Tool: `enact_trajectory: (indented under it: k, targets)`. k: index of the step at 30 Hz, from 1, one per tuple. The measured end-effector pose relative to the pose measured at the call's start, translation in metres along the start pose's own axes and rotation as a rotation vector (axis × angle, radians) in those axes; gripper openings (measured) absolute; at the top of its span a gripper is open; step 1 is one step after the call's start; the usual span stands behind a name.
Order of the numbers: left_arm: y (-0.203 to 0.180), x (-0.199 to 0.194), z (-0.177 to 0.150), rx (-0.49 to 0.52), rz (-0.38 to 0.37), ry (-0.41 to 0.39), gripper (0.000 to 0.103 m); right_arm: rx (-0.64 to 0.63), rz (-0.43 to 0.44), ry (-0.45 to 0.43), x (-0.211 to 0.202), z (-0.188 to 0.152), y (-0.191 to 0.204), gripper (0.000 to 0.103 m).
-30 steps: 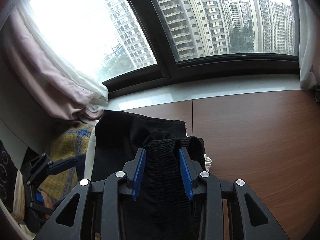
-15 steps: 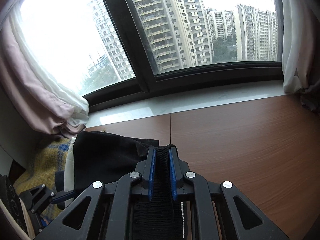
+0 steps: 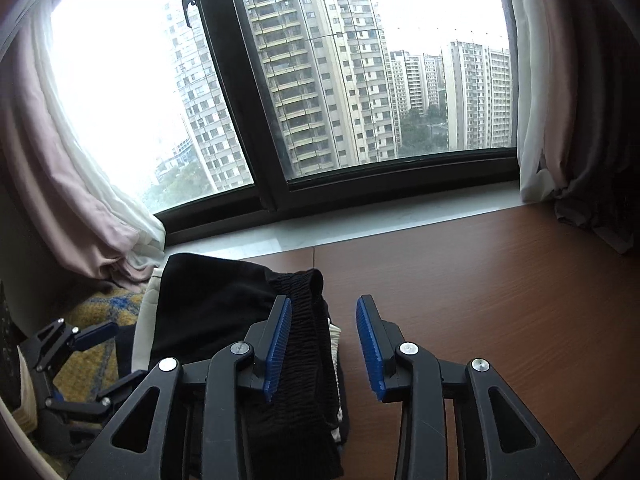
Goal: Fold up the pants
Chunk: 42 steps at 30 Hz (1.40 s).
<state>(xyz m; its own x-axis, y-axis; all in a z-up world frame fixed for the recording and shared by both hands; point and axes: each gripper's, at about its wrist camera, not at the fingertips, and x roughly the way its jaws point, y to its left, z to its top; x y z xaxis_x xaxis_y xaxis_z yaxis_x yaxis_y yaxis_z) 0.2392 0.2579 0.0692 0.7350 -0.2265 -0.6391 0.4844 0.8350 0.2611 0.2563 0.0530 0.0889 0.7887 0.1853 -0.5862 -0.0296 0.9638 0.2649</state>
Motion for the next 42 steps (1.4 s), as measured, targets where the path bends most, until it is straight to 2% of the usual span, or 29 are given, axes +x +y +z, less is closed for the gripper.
enact_trajectory:
  k: [3, 7, 11, 15, 16, 18, 19, 22, 24, 25, 29, 33, 36, 42]
  targets:
    - [-0.006, 0.006, 0.0, 0.016, -0.002, 0.012, 0.062, 0.002, 0.011, 0.04, 0.0, -0.023, 0.0, 0.035]
    - [-0.008, 0.02, -0.003, 0.013, -0.002, 0.049, 0.062, 0.066, 0.021, 0.108, 0.011, -0.05, -0.01, 0.035]
    - [-0.008, 0.015, -0.006, -0.02, 0.008, 0.046, 0.062, 0.11, 0.012, 0.111, 0.017, -0.058, -0.019, 0.035]
    - [-0.011, -0.004, -0.002, -0.047, 0.025, 0.012, 0.062, 0.126, 0.04, 0.071, 0.008, -0.058, -0.018, 0.036]
    - [-0.012, -0.01, -0.001, -0.058, 0.031, 0.0, 0.065, 0.137, 0.047, 0.056, 0.003, -0.057, -0.017, 0.039]
    - [-0.018, -0.025, 0.0, -0.084, 0.057, -0.038, 0.072, 0.146, 0.056, 0.002, -0.013, -0.056, -0.017, 0.055]
    - [-0.022, -0.032, 0.0, -0.096, 0.075, -0.055, 0.074, 0.143, 0.048, -0.024, -0.021, -0.056, -0.017, 0.055]
    - [-0.041, -0.051, -0.003, -0.108, 0.107, -0.092, 0.078, 0.114, 0.012, -0.097, -0.046, -0.057, -0.018, 0.059]
    - [-0.059, -0.059, -0.005, -0.091, 0.148, -0.101, 0.079, 0.091, -0.031, -0.143, -0.061, -0.06, -0.022, 0.074]
    - [-0.067, -0.064, -0.006, -0.097, 0.174, -0.104, 0.081, 0.074, -0.057, -0.165, -0.069, -0.063, -0.024, 0.075]
    - [-0.095, -0.083, -0.014, -0.223, 0.232, -0.146, 0.089, -0.01, -0.124, -0.179, -0.092, -0.071, -0.037, 0.081]
    - [-0.127, -0.099, -0.026, -0.319, 0.289, -0.17, 0.093, -0.044, -0.101, -0.159, -0.116, -0.088, -0.056, 0.082]
    - [-0.152, -0.109, -0.033, -0.346, 0.335, -0.165, 0.096, -0.066, -0.082, -0.148, -0.131, -0.101, -0.071, 0.083]
    - [-0.201, -0.137, -0.038, -0.369, 0.406, -0.179, 0.097, -0.109, -0.035, -0.127, -0.16, -0.126, -0.1, 0.083]
